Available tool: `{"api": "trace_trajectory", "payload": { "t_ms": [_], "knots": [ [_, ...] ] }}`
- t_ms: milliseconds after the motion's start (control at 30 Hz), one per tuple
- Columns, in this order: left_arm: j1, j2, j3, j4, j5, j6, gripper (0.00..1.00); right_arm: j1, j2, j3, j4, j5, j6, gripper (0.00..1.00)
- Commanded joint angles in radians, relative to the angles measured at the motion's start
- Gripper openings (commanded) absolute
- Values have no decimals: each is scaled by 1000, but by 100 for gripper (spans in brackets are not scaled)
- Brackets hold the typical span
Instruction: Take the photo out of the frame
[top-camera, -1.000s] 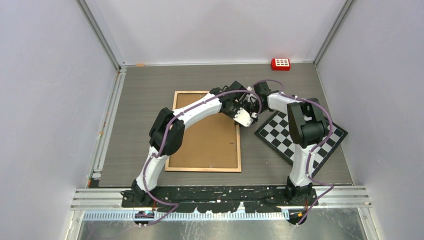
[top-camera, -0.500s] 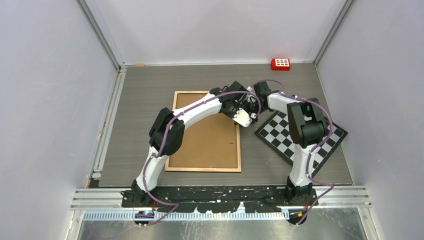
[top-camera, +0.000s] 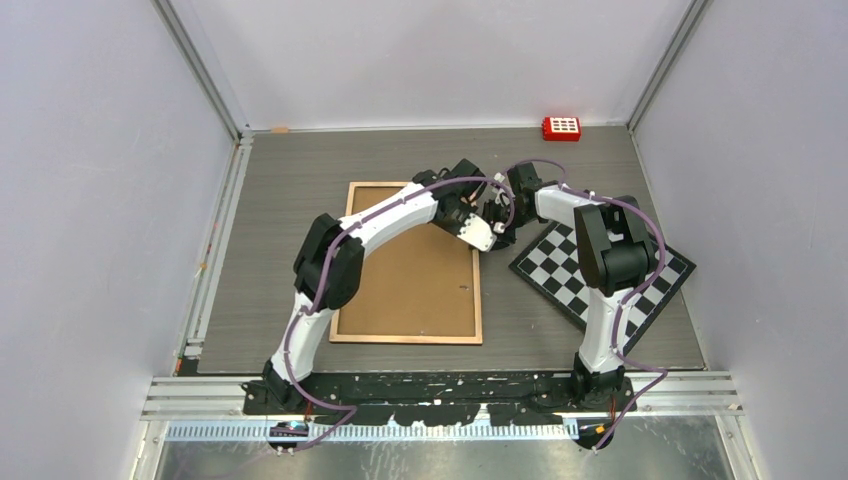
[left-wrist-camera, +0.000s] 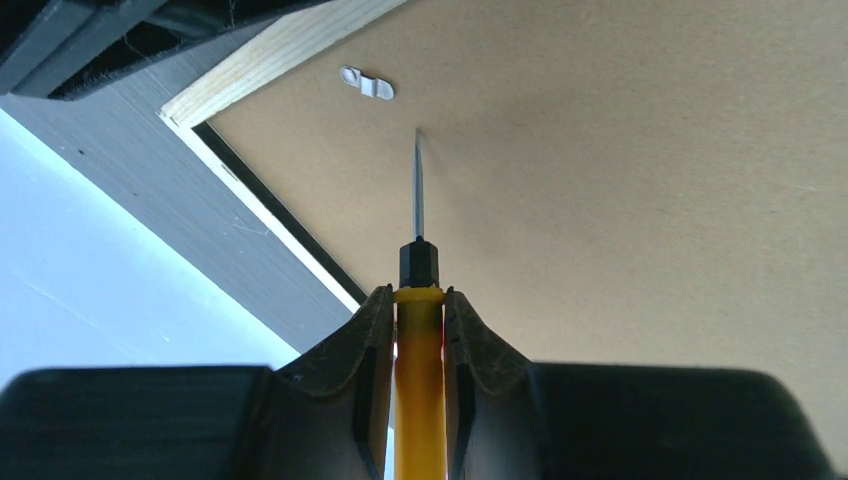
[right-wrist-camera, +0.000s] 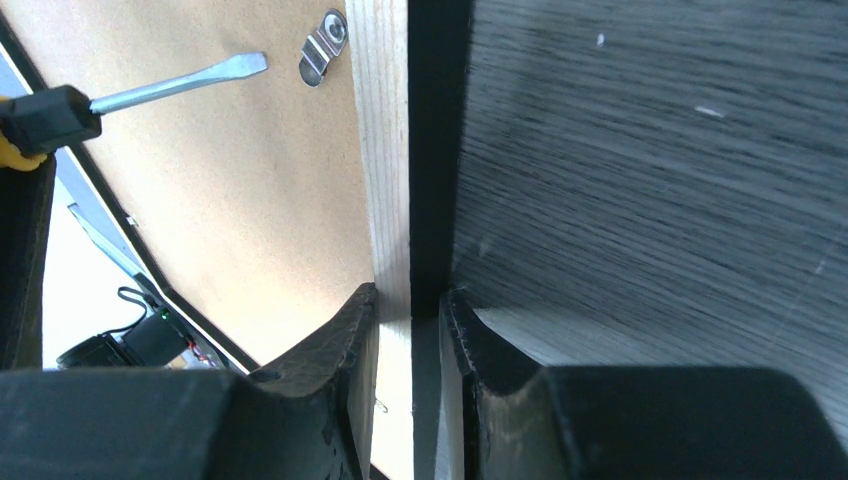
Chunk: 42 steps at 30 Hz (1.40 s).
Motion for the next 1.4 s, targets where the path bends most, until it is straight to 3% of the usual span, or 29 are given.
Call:
{"api": "trace_trajectory", "payload": {
  "t_ms": [0,300,533,700,800,1100,1367],
  "knots": [
    [-8,-82,37,-77,39,-73,0,9,-17,-21,12,7,17,23],
    [-25,-35,149,-163,77,-251,0,9,-15,-17,17,3,25,23],
    [18,-34,191,-139,203,-590,0,7,-24,-24,22,-3,28,23],
    [89,-87,112,-27,304,-912,0,7,-26,-28,27,-13,40,23],
    [112,-122,22,53,341,-1026,0,7,-25,-30,32,-15,44,23],
    [140,-149,-144,216,383,-1220,0,7,-16,-28,31,-11,44,20],
    [147,-200,-279,388,437,-1290,0,7,-20,-32,31,-7,43,19]
  ]
}}
